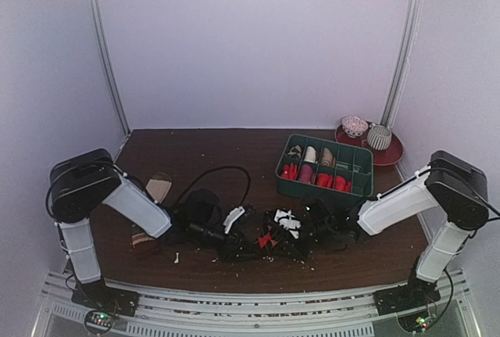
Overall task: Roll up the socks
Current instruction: Roll a pair of socks at the center of the board.
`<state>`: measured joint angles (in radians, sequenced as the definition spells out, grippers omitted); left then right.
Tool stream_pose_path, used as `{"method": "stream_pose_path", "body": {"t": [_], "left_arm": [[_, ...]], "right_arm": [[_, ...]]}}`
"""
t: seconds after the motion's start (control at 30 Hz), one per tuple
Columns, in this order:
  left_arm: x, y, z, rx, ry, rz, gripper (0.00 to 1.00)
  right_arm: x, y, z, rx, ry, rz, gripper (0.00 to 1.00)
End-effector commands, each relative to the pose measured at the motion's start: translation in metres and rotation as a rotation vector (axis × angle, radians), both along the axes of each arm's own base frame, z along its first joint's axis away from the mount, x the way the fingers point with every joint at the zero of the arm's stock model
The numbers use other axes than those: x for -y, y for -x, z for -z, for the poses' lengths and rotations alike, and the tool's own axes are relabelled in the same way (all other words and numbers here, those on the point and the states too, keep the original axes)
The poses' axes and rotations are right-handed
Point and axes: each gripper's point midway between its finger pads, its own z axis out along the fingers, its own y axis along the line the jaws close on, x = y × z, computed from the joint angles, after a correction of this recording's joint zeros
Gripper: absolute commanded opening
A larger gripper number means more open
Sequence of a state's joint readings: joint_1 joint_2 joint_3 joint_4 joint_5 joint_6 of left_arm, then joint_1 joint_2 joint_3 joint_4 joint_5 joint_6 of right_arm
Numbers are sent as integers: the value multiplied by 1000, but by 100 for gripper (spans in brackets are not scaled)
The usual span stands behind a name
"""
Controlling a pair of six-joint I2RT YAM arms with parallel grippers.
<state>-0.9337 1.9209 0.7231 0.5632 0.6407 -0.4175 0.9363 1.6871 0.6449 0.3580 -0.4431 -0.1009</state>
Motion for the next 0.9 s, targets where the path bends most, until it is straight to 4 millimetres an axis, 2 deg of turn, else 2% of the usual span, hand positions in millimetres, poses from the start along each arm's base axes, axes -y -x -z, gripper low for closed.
{"method": "stream_pose_path", "body": {"t": [0.0, 0.1, 0.17, 0.23, 0.43, 0.67, 0.87], "left_arm": [[-23, -3, -18, 150, 53, -80, 68], [-21, 0, -63, 320, 215, -52, 69], [-23, 4, -74, 410, 264, -32, 69], [-25, 5, -75, 461, 282, -20, 70], [-24, 12, -60, 445, 283, 23, 65], [-35, 26, -33, 358, 262, 32, 62], [-29, 32, -16, 316, 242, 58, 60]], "right_arm": [[15, 46, 40, -380, -13, -42, 21], [6, 60, 48, -512, -39, -115, 21], [1, 66, 51, -575, -41, -168, 21], [-3, 69, 55, -605, -27, -213, 21], [-11, 59, 72, -655, 74, -229, 21], [1, 54, 94, -710, 146, -172, 21], [5, 54, 97, -712, 162, -159, 21]]}}
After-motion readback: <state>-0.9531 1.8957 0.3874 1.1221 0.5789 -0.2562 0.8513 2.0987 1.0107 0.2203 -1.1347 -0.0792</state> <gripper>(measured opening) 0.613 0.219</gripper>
